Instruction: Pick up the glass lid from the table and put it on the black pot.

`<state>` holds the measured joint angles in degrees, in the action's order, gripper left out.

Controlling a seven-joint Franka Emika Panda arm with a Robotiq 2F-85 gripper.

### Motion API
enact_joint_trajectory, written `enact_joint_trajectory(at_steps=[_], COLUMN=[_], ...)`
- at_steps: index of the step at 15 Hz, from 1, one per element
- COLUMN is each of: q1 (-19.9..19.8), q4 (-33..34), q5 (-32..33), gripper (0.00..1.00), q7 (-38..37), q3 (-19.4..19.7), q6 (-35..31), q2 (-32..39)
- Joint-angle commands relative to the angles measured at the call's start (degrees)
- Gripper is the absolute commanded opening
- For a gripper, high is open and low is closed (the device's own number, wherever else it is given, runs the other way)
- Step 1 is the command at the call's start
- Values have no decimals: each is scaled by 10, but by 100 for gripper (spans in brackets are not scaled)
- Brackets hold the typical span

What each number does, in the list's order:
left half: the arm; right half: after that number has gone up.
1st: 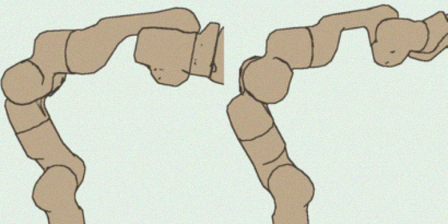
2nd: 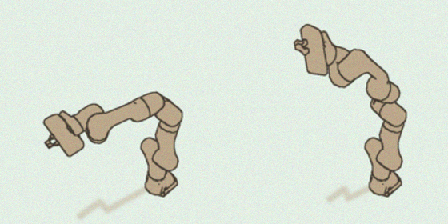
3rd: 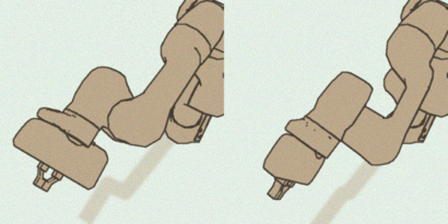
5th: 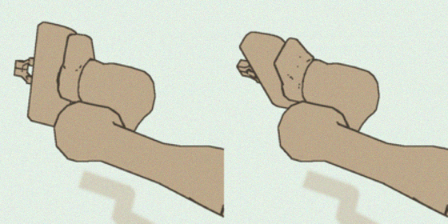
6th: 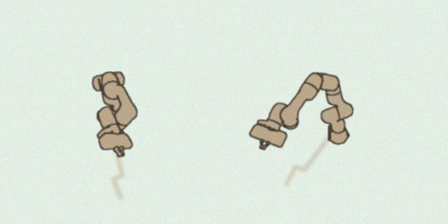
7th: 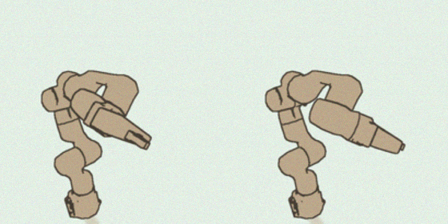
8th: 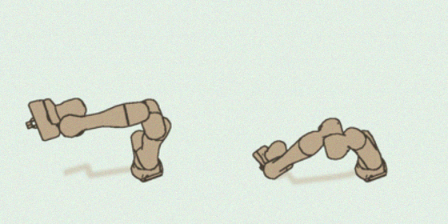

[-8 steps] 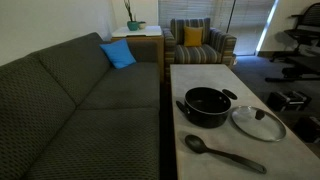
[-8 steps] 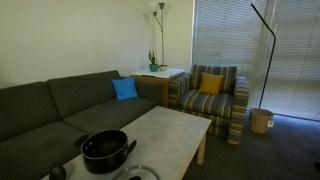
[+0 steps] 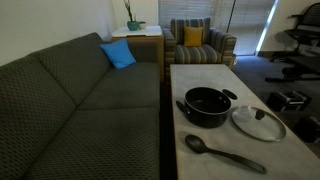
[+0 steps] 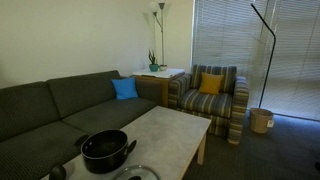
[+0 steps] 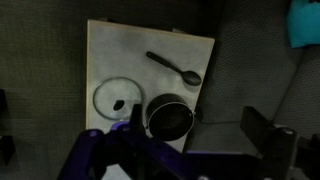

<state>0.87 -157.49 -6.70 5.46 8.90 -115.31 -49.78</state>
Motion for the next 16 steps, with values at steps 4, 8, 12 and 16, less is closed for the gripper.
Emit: enact_joint_trajectory(at_steps=[4,8,12,16], q1=[5,-21,-23,-22], q4=[126,131,142,111], q5=[17,-3,-4,26], gripper=[100,100,100,100], q7=[37,47,48,44], q3=[60,37,30,5], q6=[-22,-17,-16,-113], q2=[219,236,256,256])
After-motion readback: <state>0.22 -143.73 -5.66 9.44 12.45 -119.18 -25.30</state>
